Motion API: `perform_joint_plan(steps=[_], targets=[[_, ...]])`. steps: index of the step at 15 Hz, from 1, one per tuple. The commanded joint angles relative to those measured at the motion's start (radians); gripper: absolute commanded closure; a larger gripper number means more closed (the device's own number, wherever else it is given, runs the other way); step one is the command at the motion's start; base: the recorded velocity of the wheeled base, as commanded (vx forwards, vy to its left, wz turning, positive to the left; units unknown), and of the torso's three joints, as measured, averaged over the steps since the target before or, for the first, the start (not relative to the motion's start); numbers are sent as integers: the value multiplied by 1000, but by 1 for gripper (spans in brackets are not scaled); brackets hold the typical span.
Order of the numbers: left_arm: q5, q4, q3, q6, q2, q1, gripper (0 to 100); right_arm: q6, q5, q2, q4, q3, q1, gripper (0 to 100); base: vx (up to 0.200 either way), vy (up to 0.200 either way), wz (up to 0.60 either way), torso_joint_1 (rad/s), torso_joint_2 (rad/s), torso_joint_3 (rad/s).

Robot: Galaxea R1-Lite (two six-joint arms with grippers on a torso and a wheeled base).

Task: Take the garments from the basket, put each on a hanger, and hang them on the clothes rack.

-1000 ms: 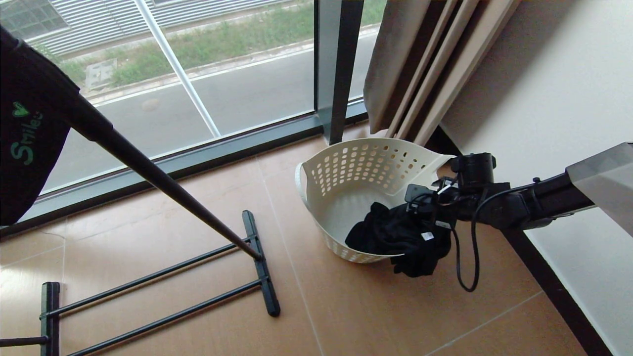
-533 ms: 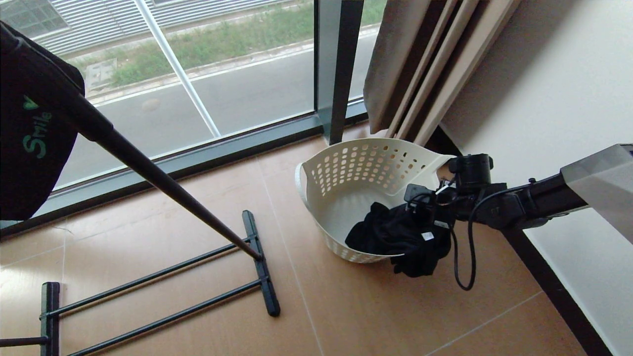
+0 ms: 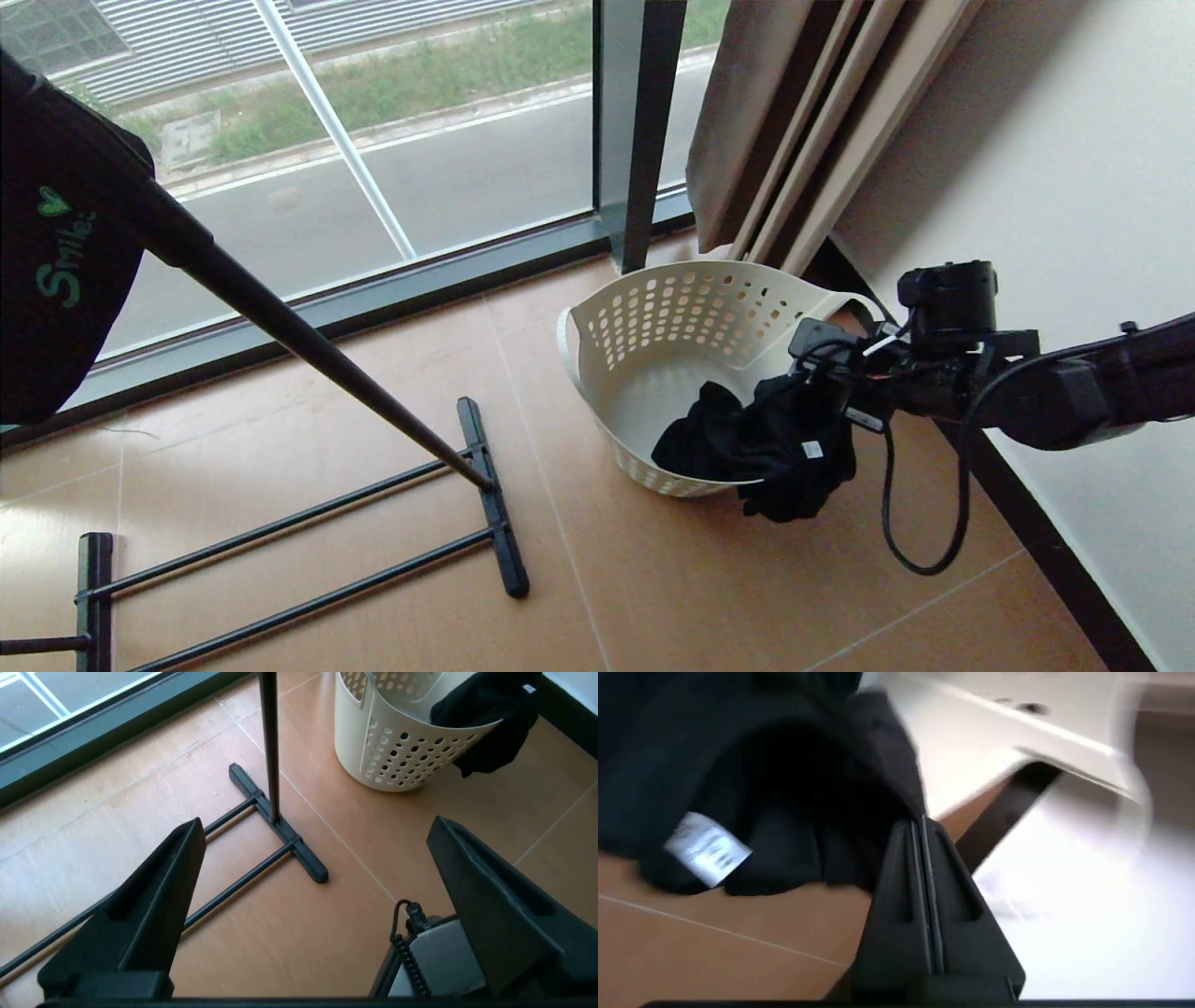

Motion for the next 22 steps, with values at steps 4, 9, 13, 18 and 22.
perform_joint_plan(steps=[4,9,13,18,22], targets=[[0,2,1,12,1,0,0,148,-22,-473,0,301,109,100,0,0,0,0,0,0],[-1,2,1,29,1,0,0,349,-42,-748,9,456,109,100,0,0,0,0,0,0],[0,2,1,27,1,0,0,382,-39,-850,-2,578,113,100,0,0,0,2,0,55],[0,3,1,27,1,0,0,382,-38,-830,-3,576,118,100,0,0,0,0,1,186],[-1,2,1,29,1,0,0,384,-33,-818,-2,582,118,100,0,0,0,4,-9,194]])
